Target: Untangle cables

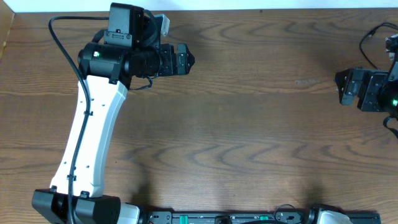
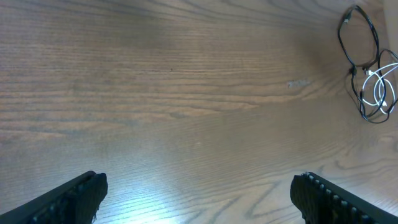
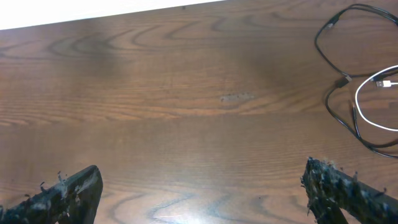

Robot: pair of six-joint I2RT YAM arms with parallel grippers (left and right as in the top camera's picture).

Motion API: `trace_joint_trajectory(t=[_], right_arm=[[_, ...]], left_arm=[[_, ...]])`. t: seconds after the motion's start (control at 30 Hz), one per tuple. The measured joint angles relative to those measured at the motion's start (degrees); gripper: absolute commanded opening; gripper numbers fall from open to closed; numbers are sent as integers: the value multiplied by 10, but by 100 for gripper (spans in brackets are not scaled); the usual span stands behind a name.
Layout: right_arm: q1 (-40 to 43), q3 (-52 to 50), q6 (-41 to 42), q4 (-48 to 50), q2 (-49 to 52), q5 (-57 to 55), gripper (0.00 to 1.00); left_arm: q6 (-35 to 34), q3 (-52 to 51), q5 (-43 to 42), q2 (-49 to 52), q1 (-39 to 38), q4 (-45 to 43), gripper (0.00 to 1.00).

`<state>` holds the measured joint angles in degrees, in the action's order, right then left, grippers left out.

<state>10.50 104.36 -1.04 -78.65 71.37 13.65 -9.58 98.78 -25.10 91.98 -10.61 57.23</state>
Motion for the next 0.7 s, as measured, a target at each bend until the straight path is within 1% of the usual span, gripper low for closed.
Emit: trace_joint_trajectory(t=[0.13, 0.23, 0.37, 0.5, 0.7], right_arm=[[-1, -4, 0, 16, -1, 0, 99], [-12, -44, 0, 83, -18, -3, 99], [-49, -168, 0, 226, -81, -21, 99], [-73, -318, 0, 354, -167, -32, 99], [-87, -541, 5, 507, -313, -40, 99]], left_arm=[[0, 0, 0, 0, 0, 0, 99], [0, 0, 0, 0, 0, 0, 99], [0, 0, 0, 0, 0, 0, 99], [0, 0, 0, 0, 0, 0, 99], [0, 0, 0, 0, 0, 0, 99]])
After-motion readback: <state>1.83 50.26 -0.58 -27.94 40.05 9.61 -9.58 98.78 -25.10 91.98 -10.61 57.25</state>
